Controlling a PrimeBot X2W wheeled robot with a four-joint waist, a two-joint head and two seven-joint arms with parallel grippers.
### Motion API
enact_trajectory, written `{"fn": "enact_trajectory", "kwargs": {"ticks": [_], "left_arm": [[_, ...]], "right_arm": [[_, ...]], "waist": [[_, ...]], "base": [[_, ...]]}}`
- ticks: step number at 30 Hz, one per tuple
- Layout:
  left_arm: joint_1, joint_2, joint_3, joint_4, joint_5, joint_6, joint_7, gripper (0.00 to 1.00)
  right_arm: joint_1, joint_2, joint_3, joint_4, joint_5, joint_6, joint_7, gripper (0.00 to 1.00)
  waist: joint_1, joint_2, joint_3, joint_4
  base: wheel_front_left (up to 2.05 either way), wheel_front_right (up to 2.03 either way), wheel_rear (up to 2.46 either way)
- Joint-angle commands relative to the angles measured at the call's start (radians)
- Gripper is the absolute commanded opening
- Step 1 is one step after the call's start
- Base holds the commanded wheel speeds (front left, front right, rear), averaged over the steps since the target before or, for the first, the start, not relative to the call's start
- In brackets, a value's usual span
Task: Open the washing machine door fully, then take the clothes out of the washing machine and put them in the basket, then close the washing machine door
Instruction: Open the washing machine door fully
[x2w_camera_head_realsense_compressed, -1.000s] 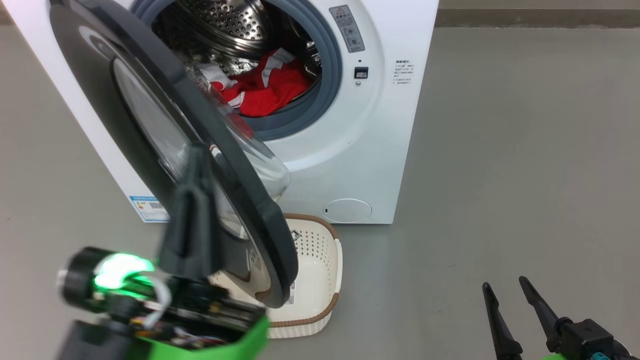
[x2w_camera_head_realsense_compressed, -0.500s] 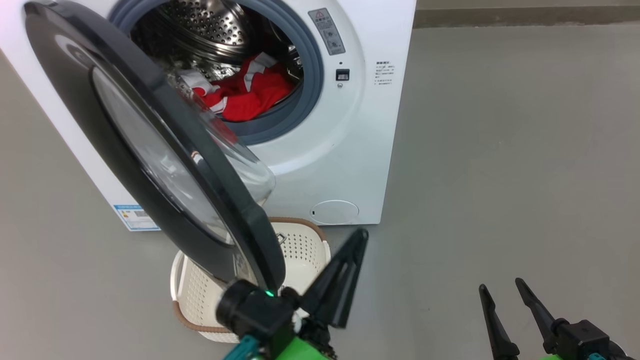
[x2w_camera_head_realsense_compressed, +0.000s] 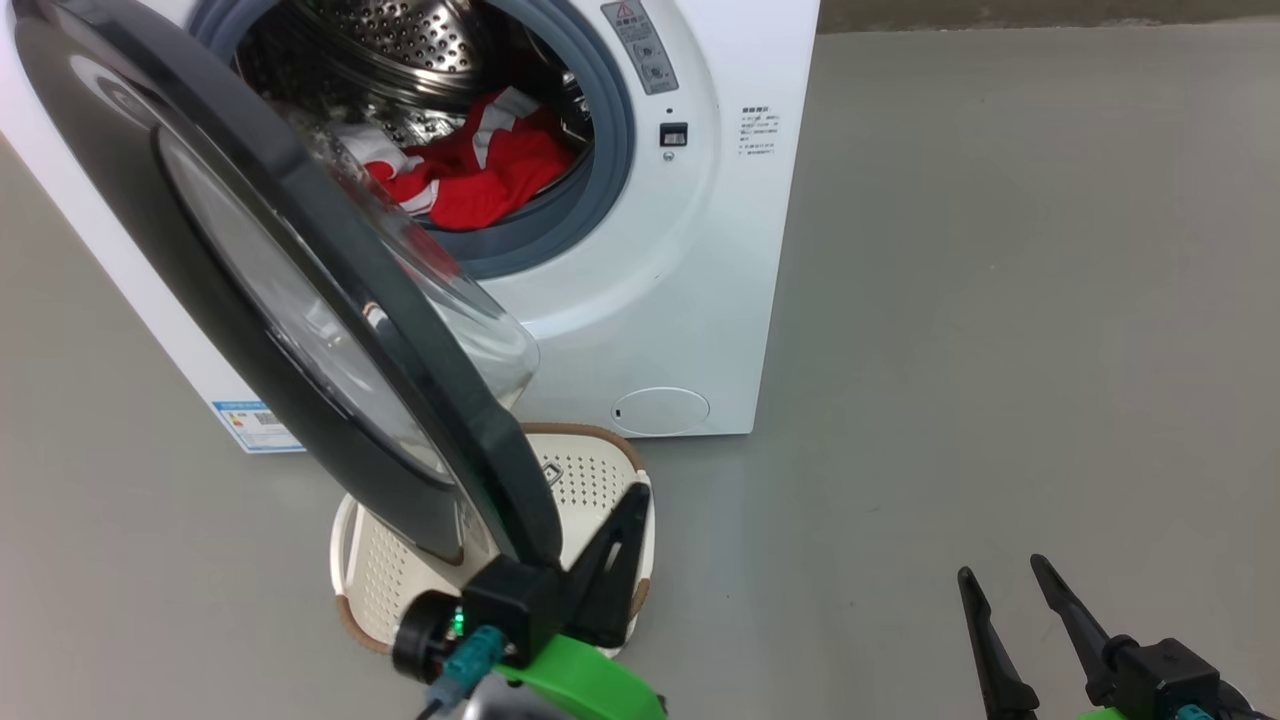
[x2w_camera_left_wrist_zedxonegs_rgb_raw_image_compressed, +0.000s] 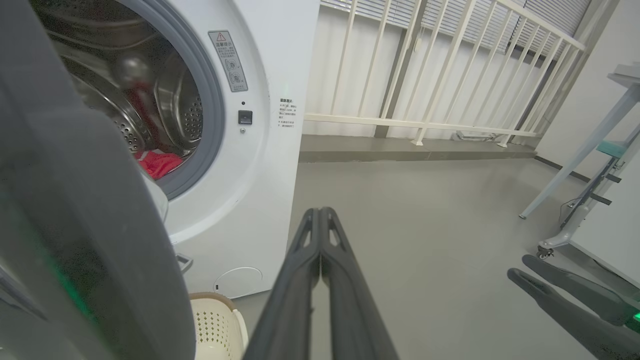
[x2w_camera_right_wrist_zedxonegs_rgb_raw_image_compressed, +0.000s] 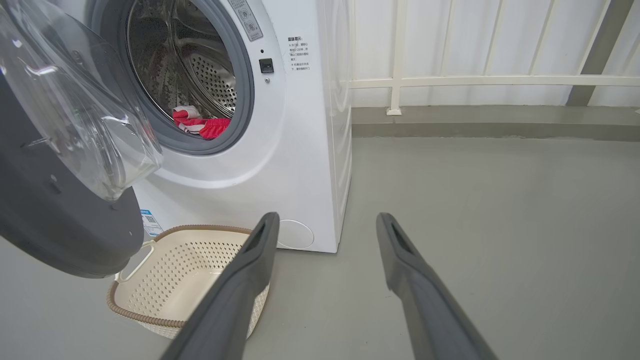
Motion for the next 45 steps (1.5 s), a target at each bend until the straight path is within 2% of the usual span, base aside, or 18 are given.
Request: {"fn": "enact_trajectory", "kwargs": {"ticks": [1, 11, 24, 32, 45], "left_arm": [[-0.046, 0.008, 0.054, 0.004, -0.010, 0.017, -0.019, 0.00], [-0.054, 0.021, 0.110, 0.055, -0.031, 0.049, -0.046, 0.00], [-0.051, 0.056, 0.147, 0.063, -0.048, 0.066, -0.053, 0.00], [-0.016, 0.087, 0.148, 0.023, -0.045, 0.080, -0.043, 0.00], [0.073, 0.130, 0.166, -0.060, -0.048, 0.127, -0.037, 0.00]], "right_arm": [[-0.030, -0.014, 0.022, -0.024, -0.006, 0.003, -0.006, 1.00], [-0.035, -0.014, 0.021, -0.026, 0.000, 0.003, -0.006, 1.00], [-0.045, -0.014, 0.017, -0.023, 0.005, 0.003, -0.006, 1.00], [-0.048, -0.014, 0.017, -0.020, 0.004, 0.003, -0.006, 1.00], [-0.040, -0.014, 0.016, -0.020, -0.001, 0.003, -0.006, 1.00]], "waist": [[0.0000, 0.0000, 0.003, 0.001], [0.0000, 0.0000, 0.013, 0.006], [0.0000, 0.0000, 0.026, 0.017], [0.0000, 0.0000, 0.021, 0.027], [0.0000, 0.0000, 0.007, 0.052]], "base": [[0.00, 0.00, 0.00], [0.00, 0.00, 0.00], [0.00, 0.00, 0.00], [0.00, 0.00, 0.00], [0.00, 0.00, 0.00]]}}
